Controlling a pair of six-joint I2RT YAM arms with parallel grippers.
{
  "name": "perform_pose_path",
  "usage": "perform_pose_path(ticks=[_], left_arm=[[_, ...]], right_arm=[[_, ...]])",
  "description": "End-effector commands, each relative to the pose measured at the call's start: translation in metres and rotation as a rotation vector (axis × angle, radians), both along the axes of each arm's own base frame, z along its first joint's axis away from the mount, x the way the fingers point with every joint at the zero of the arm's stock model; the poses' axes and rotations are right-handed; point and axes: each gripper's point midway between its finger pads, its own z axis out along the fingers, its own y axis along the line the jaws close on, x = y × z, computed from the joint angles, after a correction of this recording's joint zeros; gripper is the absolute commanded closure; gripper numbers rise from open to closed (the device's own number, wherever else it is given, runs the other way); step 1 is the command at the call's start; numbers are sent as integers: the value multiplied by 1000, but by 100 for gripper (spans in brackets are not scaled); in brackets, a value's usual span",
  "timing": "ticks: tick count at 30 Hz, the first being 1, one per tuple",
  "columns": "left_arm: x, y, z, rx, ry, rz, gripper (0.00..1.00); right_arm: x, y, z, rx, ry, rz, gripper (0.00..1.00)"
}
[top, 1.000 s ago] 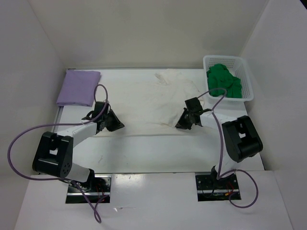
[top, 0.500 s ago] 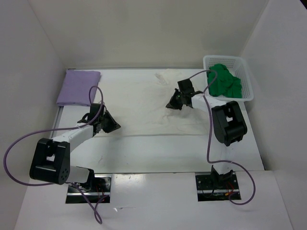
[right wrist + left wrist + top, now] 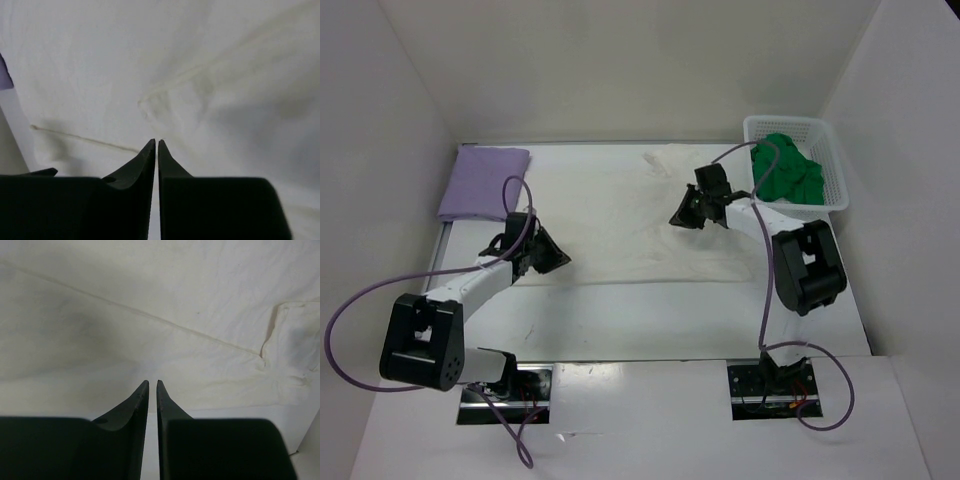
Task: Fold and stack the t-shirts
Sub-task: Fold the flattened tshirt in 1/3 of the way
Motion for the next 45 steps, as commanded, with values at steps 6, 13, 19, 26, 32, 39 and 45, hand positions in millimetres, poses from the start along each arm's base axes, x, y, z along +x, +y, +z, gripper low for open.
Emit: perform_pose_path(ticks=[6, 13, 19, 26, 32, 39, 45], left_arm=[[10, -18, 2, -98, 4, -42, 80], [-4, -16, -13, -93, 49, -40, 77], [-46, -11, -68, -32, 277, -37, 77], [-74, -8, -62, -72, 316, 18, 73], [-120, -7, -66, -72, 401, -14, 73], [-166, -24, -62, -209, 465, 35, 80], [-131, -26, -15, -186, 304, -23, 85]], right_arm=[[-88, 7, -33, -55, 78, 103, 99], [-103, 25, -58, -90, 136, 143, 99], [-135, 12, -89, -134, 225, 129, 99], [-172, -7, -94, -150, 262, 116, 99], [-193, -15, -94, -162, 285, 114, 99], [-242, -7, -89, -87, 332, 130, 98], [-225, -2, -58, -108, 269, 148, 89]])
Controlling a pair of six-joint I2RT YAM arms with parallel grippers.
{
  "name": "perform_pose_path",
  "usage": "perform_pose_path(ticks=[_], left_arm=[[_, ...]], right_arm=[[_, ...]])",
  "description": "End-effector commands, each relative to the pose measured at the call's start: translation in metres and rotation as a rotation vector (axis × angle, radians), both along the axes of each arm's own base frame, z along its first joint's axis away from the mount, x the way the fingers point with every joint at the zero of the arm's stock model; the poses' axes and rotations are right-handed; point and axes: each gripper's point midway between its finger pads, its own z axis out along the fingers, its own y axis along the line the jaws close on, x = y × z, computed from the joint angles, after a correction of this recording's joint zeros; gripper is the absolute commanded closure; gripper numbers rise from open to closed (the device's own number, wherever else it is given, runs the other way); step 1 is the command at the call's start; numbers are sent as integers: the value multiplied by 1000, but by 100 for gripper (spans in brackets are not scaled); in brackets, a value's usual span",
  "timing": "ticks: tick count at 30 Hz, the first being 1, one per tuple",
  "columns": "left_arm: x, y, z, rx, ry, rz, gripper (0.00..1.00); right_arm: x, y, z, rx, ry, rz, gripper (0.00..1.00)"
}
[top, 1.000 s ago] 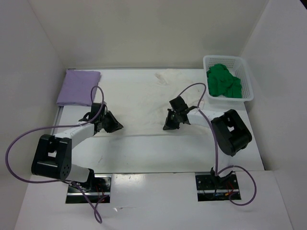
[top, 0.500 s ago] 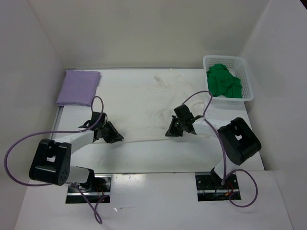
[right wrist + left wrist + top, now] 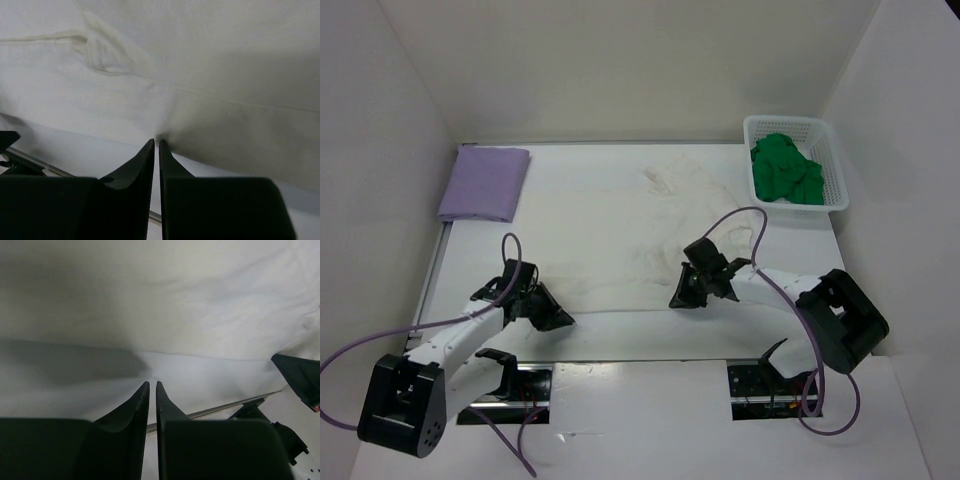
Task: Fold and stack the t-shirts
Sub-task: Fold the flattened tshirt in 1/3 of the way, then grap the side of the flattened tshirt furthest away from the robot with both arms
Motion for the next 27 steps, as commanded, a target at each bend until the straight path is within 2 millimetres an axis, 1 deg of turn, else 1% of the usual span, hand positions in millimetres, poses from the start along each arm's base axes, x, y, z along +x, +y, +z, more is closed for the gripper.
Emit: perform_pose_path(ticks=[1, 2, 3, 4, 5, 6, 7, 8, 9, 10, 11, 12, 13, 14, 15, 16, 17, 18, 19, 20, 21, 22, 23, 24, 25, 26, 27], left_arm=[[33, -4, 47, 17, -109, -41, 85], [63, -10, 86, 19, -237, -75, 86], [75, -11, 99, 31, -265, -82, 86], [92, -14, 120, 26, -334, -90, 86], [120, -15, 153, 35, -435, -90, 86], [146, -2, 171, 53, -512, -44, 86], [163, 9, 182, 67, -554, -15, 86], [184, 23, 175, 86, -544, 22, 85], [212, 49, 193, 100, -613, 79, 85], [227, 61, 191, 124, -613, 101, 85], [243, 74, 166, 167, -551, 119, 85], [260, 87, 165, 206, -579, 149, 87], [276, 94, 153, 242, -562, 164, 88], [288, 100, 151, 274, -580, 172, 88], [296, 106, 145, 299, -576, 191, 89], [312, 110, 136, 319, -565, 190, 89], [321, 115, 133, 346, -571, 188, 89], [330, 124, 128, 394, -563, 210, 89], [337, 129, 109, 420, -527, 208, 89], [353, 136, 119, 458, -561, 206, 87], [359, 143, 101, 496, -520, 208, 86], [362, 146, 96, 516, -504, 202, 83], [369, 151, 97, 539, -510, 207, 75], [378, 159, 96, 578, -511, 223, 72], [380, 163, 93, 605, -501, 220, 68], [385, 168, 91, 634, -503, 213, 65], [391, 174, 83, 667, -476, 212, 59]], right_arm=[[5, -8, 24, -73, -35, 10, 87], [25, -2, 48, -46, -95, 11, 87], [31, -4, 57, -52, -104, 10, 86], [45, 3, 78, -13, -143, 14, 84], [59, -2, 90, -6, -184, 0, 84], [64, -3, 97, 4, -192, 0, 83], [72, -2, 108, 13, -223, -2, 83], [82, -6, 110, 8, -241, -8, 83], [90, -4, 116, 22, -265, -7, 89], [93, -1, 115, 29, -265, 8, 91], [100, -2, 117, 25, -286, 14, 93], [108, 2, 125, 35, -317, 19, 97], [114, 1, 121, 31, -308, 20, 99], [119, 4, 124, 30, -330, 34, 99], [130, 5, 133, 41, -356, 23, 99], [134, 6, 128, 30, -349, 32, 99], [142, 8, 136, 46, -372, 40, 99], [144, 11, 137, 53, -369, 45, 99], [148, 15, 132, 52, -363, 61, 99], [154, 17, 136, 52, -378, 68, 99], [157, 19, 135, 51, -376, 68, 98], [160, 20, 134, 45, -379, 77, 98], [165, 22, 132, 44, -376, 77, 98], [166, 20, 129, 43, -369, 82, 98], [168, 21, 133, 47, -379, 81, 98], [170, 24, 132, 54, -373, 88, 96], [172, 20, 127, 44, -366, 87, 96]])
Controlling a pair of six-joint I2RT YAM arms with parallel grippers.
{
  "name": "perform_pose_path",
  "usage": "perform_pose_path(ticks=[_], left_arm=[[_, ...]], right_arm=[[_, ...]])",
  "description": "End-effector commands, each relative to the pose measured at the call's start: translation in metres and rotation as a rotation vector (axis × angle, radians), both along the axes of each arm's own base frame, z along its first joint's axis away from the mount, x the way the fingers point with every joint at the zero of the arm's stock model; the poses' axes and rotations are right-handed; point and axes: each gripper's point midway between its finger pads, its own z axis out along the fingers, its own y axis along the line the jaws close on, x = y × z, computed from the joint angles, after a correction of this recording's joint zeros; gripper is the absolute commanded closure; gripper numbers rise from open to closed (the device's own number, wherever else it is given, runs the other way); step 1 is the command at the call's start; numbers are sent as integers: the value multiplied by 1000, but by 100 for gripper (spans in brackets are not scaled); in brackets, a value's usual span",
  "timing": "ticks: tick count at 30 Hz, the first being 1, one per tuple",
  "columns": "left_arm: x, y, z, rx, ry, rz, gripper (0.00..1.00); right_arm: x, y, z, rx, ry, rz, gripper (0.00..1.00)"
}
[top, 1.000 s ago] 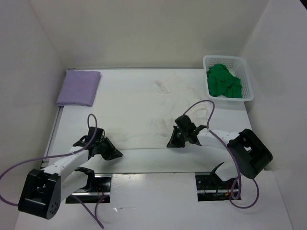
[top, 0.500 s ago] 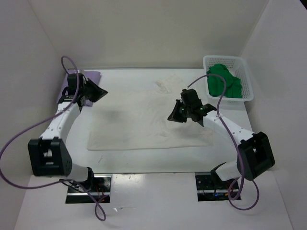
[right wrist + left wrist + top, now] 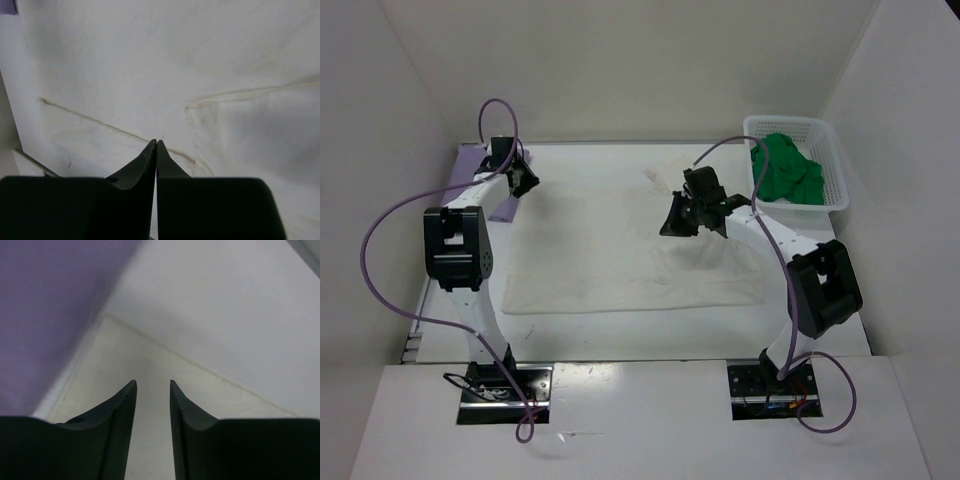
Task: Fold and stack the t-shirts
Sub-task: Grap the side of the flattened tshirt furthest away from the robot with both arms
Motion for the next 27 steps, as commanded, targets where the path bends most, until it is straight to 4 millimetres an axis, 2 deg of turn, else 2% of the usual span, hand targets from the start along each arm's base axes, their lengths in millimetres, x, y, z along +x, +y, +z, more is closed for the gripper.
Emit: perform_pose_path(ticks=[1, 2, 3, 6, 7, 12, 13, 15, 16, 19, 20, 22, 24, 25, 27], left_arm=[[27, 29, 11, 161, -28, 40, 57], [30, 32, 7, 177, -16, 39, 56], [30, 33, -7, 192, 18, 20, 56], [34, 42, -16, 243, 39, 29, 56], [33, 45, -16, 260, 43, 31, 56], [38, 47, -30, 275, 74, 24, 57], [42, 47, -25, 276, 59, 26, 57], [43, 47, -35, 275, 82, 23, 57], [48, 49, -28, 282, 65, 32, 57], [49, 47, -46, 268, 100, 27, 57], [50, 47, -43, 267, 99, 27, 57], [51, 46, -51, 260, 110, 19, 57], [51, 46, -51, 260, 110, 19, 60], [48, 46, -58, 259, 129, 16, 63], [44, 45, -61, 259, 134, 16, 70]], right_arm=[[22, 5, 22, 30, -82, 30, 95], [25, 7, 21, 30, -80, 30, 95], [25, 6, 17, 21, -77, 37, 95], [29, 5, 18, 27, -76, 32, 94], [31, 7, 23, 38, -84, 39, 94], [37, 7, 18, 35, -77, 42, 94], [39, 8, 22, 39, -85, 42, 94], [38, 9, 22, 45, -83, 49, 94], [37, 10, 23, 51, -80, 55, 94], [33, 8, 14, 43, -60, 55, 94], [32, 8, 11, 42, -59, 55, 94], [29, 6, 7, 38, -49, 55, 94], [32, 2, 11, 41, -58, 43, 93], [32, 2, 11, 41, -58, 43, 93], [44, -12, 16, 45, -71, 5, 87]])
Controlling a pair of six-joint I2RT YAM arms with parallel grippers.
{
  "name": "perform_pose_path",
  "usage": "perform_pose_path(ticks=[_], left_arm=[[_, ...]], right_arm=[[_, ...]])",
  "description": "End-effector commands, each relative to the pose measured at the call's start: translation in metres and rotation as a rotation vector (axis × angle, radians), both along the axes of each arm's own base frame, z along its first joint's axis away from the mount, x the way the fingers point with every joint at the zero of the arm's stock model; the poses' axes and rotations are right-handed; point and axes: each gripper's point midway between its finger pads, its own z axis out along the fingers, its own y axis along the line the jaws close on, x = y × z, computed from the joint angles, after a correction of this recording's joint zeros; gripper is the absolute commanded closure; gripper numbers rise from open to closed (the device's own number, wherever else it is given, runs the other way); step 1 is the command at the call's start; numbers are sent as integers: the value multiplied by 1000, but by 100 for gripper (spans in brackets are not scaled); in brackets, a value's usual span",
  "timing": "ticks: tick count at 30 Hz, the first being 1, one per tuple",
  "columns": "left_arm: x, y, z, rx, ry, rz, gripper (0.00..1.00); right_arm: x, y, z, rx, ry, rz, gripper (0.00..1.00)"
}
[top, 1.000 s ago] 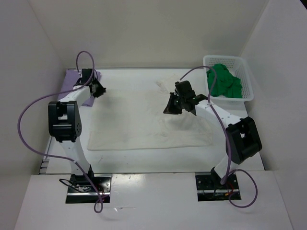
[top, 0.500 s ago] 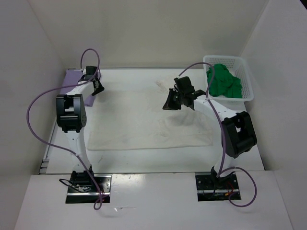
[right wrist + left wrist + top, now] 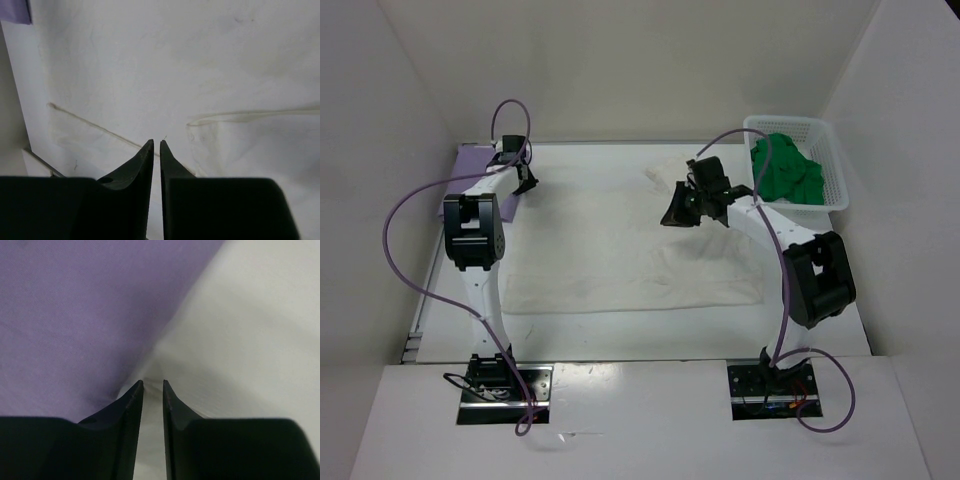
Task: Fold and stack the t-shirts
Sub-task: Grap the side of the flattened tshirt furthest away from the robot with both arms
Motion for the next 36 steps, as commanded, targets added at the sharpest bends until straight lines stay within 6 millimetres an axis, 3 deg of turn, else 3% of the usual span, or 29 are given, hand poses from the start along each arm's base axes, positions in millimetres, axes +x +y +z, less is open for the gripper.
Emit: perform_pose_path(ticks=[1, 6, 9, 11, 14, 15, 16, 22, 23, 24, 26, 29, 32, 36], left_arm=[[-6, 1, -7, 13, 28, -7, 72], [-13, 2, -6, 20, 31, -1, 65], [-14, 2, -1, 21, 15, -1, 50], [-17, 2, -6, 14, 25, 7, 49], [-14, 4, 5, 22, -6, 13, 49], [-10, 4, 18, 24, -38, 14, 50], [-11, 4, 15, 24, -39, 14, 50], [-7, 0, 29, 2, -83, 7, 49], [-2, 0, 45, 4, -126, 7, 44], [-2, -2, 43, -11, -128, 8, 42], [1, -5, 60, -25, -170, 6, 39], [1, -6, 62, -31, -185, -1, 39], [-4, -6, 43, -28, -130, -6, 52], [-10, -6, 25, -25, -86, -12, 54]], right_arm=[[25, -17, 17, 16, -70, -43, 84], [67, -46, 35, 28, -127, -113, 72], [98, -62, 33, 22, -139, -151, 65], [119, -67, 27, 16, -132, -158, 64], [146, -79, 17, 11, -120, -188, 64], [149, -78, 15, 9, -115, -188, 64], [157, -77, 20, 14, -132, -188, 64], [158, -73, 7, 24, -104, -171, 64], [158, -73, 7, 24, -104, -171, 64], [158, -73, 12, 27, -113, -171, 64], [154, -74, 9, 25, -107, -171, 64], [147, -67, 4, 30, -97, -154, 64], [141, -69, 4, 23, -95, -147, 64], [141, -69, 9, 25, -104, -147, 64]])
